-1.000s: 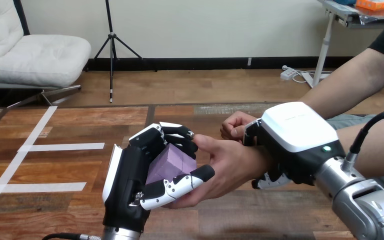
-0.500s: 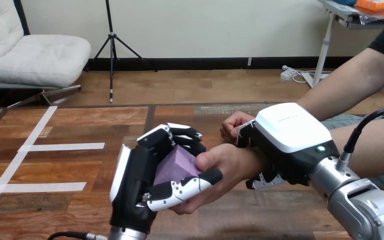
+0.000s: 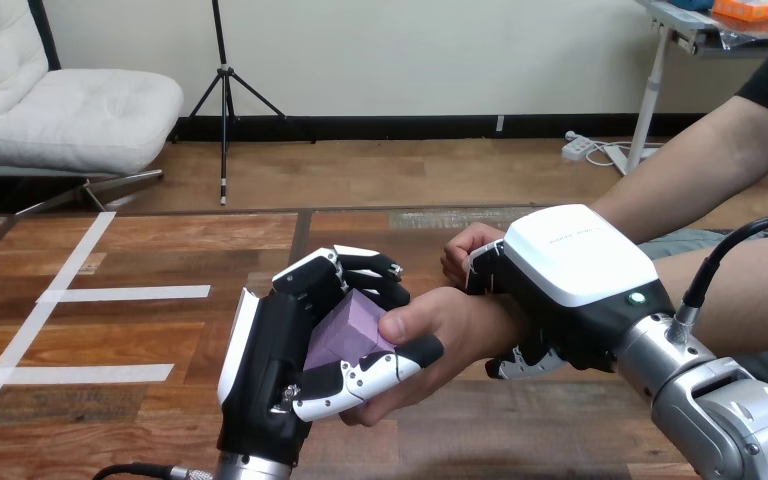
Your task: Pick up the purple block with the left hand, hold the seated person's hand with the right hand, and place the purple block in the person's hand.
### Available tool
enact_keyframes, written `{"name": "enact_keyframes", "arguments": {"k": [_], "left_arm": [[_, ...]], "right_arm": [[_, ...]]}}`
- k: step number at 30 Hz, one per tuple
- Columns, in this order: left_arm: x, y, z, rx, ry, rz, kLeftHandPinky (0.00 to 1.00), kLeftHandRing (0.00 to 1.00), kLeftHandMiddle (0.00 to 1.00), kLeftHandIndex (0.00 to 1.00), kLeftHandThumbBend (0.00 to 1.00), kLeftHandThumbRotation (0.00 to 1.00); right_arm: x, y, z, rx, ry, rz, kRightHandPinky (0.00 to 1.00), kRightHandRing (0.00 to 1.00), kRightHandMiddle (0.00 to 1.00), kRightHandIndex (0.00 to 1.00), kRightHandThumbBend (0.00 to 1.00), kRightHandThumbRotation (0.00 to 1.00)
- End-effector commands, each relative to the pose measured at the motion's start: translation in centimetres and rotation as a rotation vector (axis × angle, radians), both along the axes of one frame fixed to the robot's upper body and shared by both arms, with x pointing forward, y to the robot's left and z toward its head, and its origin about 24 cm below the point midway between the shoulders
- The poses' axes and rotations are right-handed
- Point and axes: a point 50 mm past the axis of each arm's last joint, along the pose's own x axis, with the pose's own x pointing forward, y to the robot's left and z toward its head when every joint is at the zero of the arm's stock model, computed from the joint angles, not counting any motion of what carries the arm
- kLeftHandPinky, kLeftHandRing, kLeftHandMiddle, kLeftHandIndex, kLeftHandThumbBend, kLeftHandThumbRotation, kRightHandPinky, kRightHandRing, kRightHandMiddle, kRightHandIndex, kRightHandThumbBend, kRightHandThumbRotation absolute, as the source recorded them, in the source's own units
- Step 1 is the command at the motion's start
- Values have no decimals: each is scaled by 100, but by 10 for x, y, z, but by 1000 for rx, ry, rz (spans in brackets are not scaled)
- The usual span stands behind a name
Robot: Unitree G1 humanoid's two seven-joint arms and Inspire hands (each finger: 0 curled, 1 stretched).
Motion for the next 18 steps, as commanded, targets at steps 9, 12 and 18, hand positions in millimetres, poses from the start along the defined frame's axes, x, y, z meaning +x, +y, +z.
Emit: {"name": "enact_keyframes", "arguments": {"k": [9, 12, 18], "left_arm": [[10, -7, 22, -5, -106, -34, 39, 45, 51, 53, 79, 5], [10, -7, 22, -5, -105, -35, 39, 45, 51, 53, 79, 5], [10, -6, 22, -6, -106, -36, 39, 45, 51, 53, 79, 5]], "right_arm": [[9, 3, 9, 23, -48, -6, 39, 44, 50, 54, 74, 0], [9, 4, 9, 24, -51, -5, 39, 44, 50, 54, 74, 0], [9, 3, 9, 26, -48, -6, 39, 44, 50, 54, 74, 0]]}}
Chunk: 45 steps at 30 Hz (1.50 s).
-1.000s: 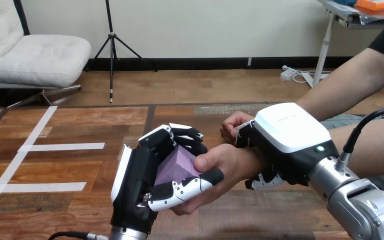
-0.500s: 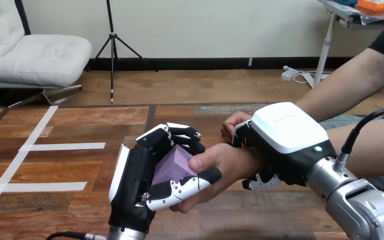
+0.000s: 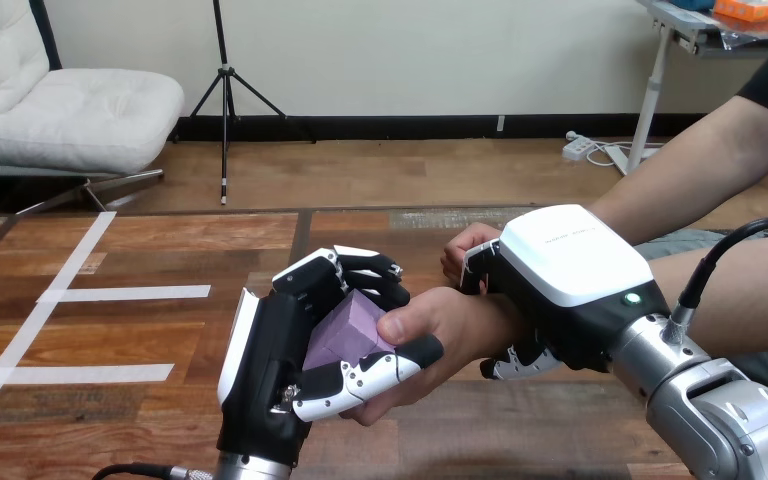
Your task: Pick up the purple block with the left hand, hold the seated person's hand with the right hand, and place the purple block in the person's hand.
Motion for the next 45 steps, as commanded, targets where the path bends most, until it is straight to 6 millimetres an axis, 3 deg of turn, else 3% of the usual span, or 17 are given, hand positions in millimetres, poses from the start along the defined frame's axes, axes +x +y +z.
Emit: {"name": "enact_keyframes", "arguments": {"k": [1, 29, 35, 41, 42, 45], "left_arm": [[10, -6, 22, -7, -106, -35, 39, 45, 51, 53, 79, 5], [12, -3, 22, 8, -103, -30, 40, 45, 51, 53, 79, 5], [12, -2, 22, 33, -103, -19, 40, 46, 53, 54, 79, 7], [12, -1, 22, 111, -112, -29, 46, 57, 65, 63, 79, 13], [12, -1, 22, 124, -113, -31, 51, 63, 71, 69, 80, 17], [12, -1, 22, 172, -122, -35, 57, 70, 78, 75, 81, 22]], "right_arm": [[9, 0, 9, 9, -48, -9, 39, 44, 50, 54, 74, 0], [9, 0, 8, -28, -56, -26, 39, 46, 51, 56, 75, 0], [8, 0, 8, -53, -64, -29, 41, 51, 57, 61, 78, 0], [8, 0, 7, -68, -63, -31, 46, 57, 64, 66, 79, 0], [8, 0, 7, -70, -63, -31, 49, 60, 66, 67, 79, 0], [8, -1, 7, -76, -68, -28, 52, 62, 68, 69, 80, 1]]}}
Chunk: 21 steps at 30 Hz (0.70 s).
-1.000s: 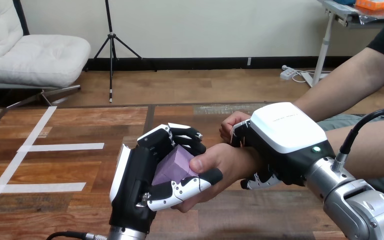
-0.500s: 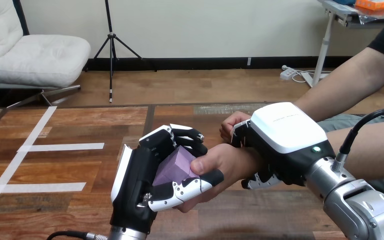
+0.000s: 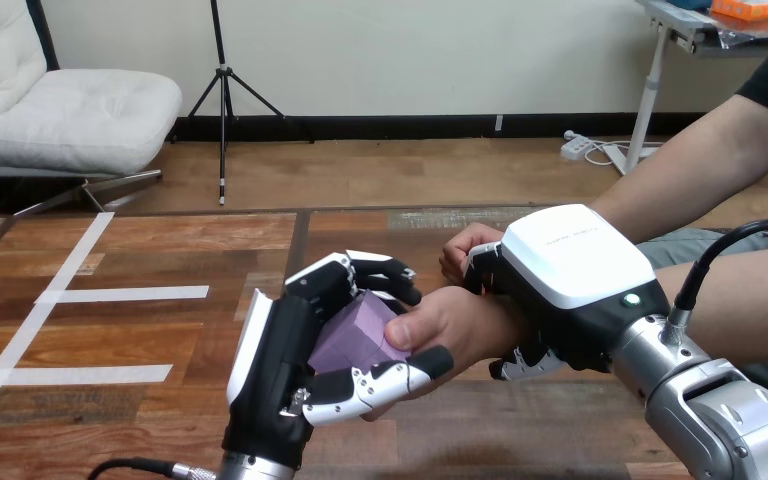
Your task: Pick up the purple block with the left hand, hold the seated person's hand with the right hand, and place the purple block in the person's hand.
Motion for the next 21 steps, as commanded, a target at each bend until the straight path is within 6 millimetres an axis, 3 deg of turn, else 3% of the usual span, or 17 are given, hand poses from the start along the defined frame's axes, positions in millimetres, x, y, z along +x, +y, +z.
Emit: {"name": "enact_keyframes", "arguments": {"k": [1, 10, 21], "left_arm": [[12, 0, 23, 80, -121, -22, 60, 73, 80, 77, 82, 24], [12, 1, 24, 142, -129, -36, 84, 92, 96, 92, 88, 39], [13, 1, 25, 160, -145, -58, 96, 98, 100, 98, 92, 47]], "right_arm": [[7, 0, 8, -13, -48, -3, 53, 63, 69, 69, 80, 1], [7, -2, 7, -46, -57, -5, 64, 72, 74, 74, 82, 4], [6, -3, 6, -46, -64, -4, 71, 79, 80, 79, 84, 4]]}}
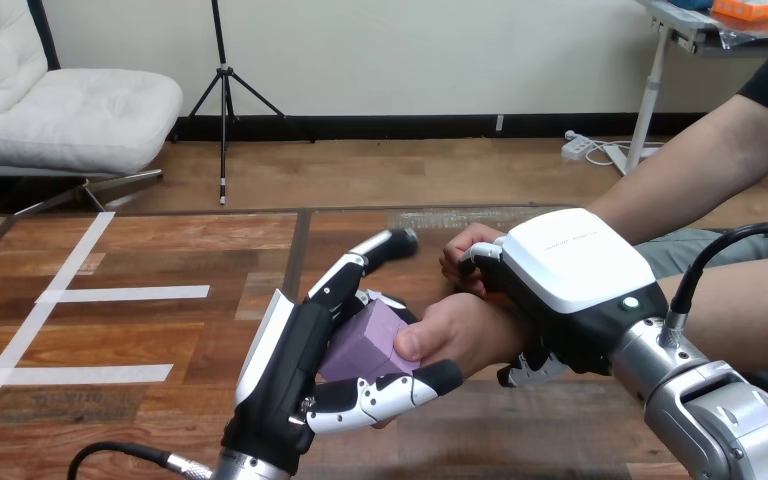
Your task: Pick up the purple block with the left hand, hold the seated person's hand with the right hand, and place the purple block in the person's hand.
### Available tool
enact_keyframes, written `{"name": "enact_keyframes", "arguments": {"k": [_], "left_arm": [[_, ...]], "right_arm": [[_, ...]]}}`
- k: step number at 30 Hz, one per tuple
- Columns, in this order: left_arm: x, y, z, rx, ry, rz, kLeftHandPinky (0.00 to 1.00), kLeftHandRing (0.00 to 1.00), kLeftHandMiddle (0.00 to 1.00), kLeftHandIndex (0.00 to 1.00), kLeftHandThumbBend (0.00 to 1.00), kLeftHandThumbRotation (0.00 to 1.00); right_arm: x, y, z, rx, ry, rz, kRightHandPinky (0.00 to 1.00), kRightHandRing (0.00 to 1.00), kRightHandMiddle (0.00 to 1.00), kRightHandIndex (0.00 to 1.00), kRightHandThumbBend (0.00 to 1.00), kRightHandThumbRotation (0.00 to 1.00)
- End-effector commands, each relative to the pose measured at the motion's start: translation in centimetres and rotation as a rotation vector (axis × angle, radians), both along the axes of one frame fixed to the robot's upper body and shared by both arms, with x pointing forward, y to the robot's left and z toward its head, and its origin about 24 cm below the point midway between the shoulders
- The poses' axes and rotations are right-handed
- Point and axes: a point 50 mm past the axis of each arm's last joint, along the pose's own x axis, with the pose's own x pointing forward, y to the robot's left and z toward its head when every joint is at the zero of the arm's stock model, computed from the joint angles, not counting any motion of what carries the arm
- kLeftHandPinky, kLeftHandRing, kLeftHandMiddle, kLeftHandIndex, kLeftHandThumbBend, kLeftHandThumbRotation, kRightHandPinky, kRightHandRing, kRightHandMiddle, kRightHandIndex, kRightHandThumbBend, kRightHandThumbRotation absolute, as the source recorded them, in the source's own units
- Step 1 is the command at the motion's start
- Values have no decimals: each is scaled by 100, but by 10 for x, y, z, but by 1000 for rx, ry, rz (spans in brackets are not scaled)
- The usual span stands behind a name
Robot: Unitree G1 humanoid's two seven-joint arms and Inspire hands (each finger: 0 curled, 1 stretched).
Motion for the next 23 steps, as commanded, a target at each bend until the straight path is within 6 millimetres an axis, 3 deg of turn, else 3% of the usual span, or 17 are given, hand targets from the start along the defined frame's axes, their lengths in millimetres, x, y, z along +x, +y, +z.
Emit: {"name": "enact_keyframes", "arguments": {"k": [1, 23], "left_arm": [[13, -5, 24, 7, -121, -36, 96, 99, 100, 99, 92, 47], [13, -5, 23, 10, -124, -40, 99, 100, 100, 100, 96, 51]], "right_arm": [[6, -2, 10, -11, -65, 3, 72, 79, 81, 79, 84, 4], [4, -4, 9, -10, -78, 13, 80, 84, 84, 83, 85, 7]]}}
